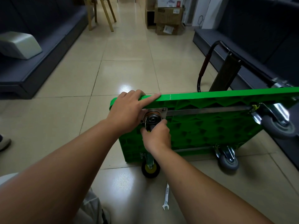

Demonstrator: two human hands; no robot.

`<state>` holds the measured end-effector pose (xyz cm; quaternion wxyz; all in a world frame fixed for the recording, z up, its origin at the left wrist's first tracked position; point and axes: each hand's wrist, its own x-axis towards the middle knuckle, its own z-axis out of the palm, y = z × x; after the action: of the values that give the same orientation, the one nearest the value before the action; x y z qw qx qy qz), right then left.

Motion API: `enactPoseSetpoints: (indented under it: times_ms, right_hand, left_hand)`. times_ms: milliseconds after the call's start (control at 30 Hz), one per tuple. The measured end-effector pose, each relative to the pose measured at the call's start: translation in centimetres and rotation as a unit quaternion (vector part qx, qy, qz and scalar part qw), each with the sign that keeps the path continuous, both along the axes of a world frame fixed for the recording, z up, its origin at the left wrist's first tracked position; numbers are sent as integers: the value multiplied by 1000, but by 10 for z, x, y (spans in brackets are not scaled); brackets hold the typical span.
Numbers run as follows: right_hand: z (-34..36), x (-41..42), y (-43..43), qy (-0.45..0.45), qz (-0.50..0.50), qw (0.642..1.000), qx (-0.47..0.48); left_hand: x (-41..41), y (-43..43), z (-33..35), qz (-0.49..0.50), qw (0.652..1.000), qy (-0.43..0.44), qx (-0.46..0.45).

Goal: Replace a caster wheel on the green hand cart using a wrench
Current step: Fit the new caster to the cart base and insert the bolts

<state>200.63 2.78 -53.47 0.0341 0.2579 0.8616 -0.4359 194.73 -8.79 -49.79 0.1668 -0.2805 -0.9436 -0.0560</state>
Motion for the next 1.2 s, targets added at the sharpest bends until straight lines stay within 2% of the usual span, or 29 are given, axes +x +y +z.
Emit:
enactPoseSetpoints:
  times_ms: [333, 533, 700, 800, 1000, 1200]
  right_hand:
    - [6, 6, -3, -18, -33, 999, -31]
    - [7, 31, 23, -27, -11, 1000, -3]
    - [13, 49, 87, -75, 62, 993, 73]
    - [6, 57, 142, -124, 72, 984, 106]
    - [-50, 77, 260, -175, -13, 977, 118]
    - [-115, 104, 371, -233, -142, 959, 82]
  left_hand:
    - [3, 0, 1, -3, 1000, -7, 2]
    - [20, 11, 10, -3, 999, -35, 9]
    - [47, 55, 34, -115, 993, 25, 31]
    - [64, 95, 23, -195, 981, -3, -5]
    - [73, 186, -39, -280, 950, -106, -86]
    - [67, 274, -108, -278, 943, -152, -103]
